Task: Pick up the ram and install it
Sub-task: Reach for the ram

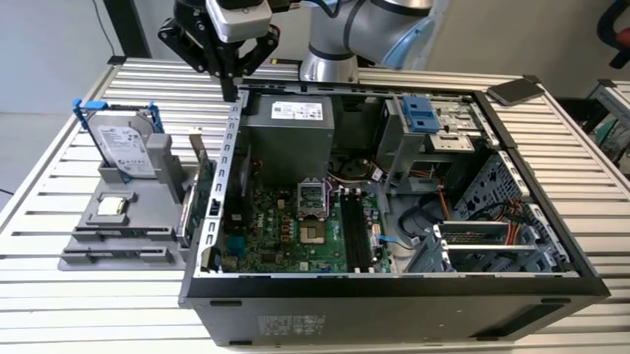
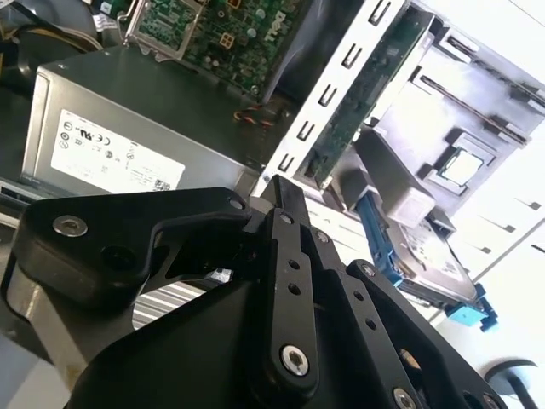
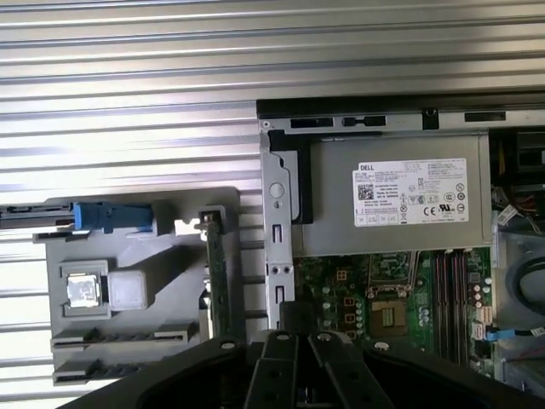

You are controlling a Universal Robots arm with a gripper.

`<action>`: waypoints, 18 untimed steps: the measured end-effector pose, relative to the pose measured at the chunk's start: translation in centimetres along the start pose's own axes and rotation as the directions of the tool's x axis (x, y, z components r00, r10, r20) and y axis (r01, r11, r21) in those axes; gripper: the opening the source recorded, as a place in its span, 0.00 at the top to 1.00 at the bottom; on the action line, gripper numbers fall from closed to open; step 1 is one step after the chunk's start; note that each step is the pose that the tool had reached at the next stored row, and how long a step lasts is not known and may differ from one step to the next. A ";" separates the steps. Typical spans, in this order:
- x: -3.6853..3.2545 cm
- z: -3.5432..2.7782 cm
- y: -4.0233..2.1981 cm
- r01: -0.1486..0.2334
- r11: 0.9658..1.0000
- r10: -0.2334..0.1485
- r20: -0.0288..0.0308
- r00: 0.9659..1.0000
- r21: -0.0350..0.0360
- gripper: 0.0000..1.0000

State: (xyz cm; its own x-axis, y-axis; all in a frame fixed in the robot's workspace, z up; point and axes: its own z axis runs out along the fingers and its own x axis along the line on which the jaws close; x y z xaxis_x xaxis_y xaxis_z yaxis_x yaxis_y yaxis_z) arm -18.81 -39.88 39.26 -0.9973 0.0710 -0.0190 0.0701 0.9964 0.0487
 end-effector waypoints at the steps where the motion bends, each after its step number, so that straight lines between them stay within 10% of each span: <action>1: 0.17 0.00 -0.01 0.000 1.000 0.000 0.000 1.000 0.000 1.00; 18: 3.06 -0.07 -0.22 0.003 1.000 -0.003 0.000 1.000 0.000 1.00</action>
State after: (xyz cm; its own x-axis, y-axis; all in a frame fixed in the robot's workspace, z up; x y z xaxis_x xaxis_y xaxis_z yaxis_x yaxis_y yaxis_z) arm -21.88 -39.88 39.26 -0.9975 0.0683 -0.0189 0.0673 0.9965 0.0487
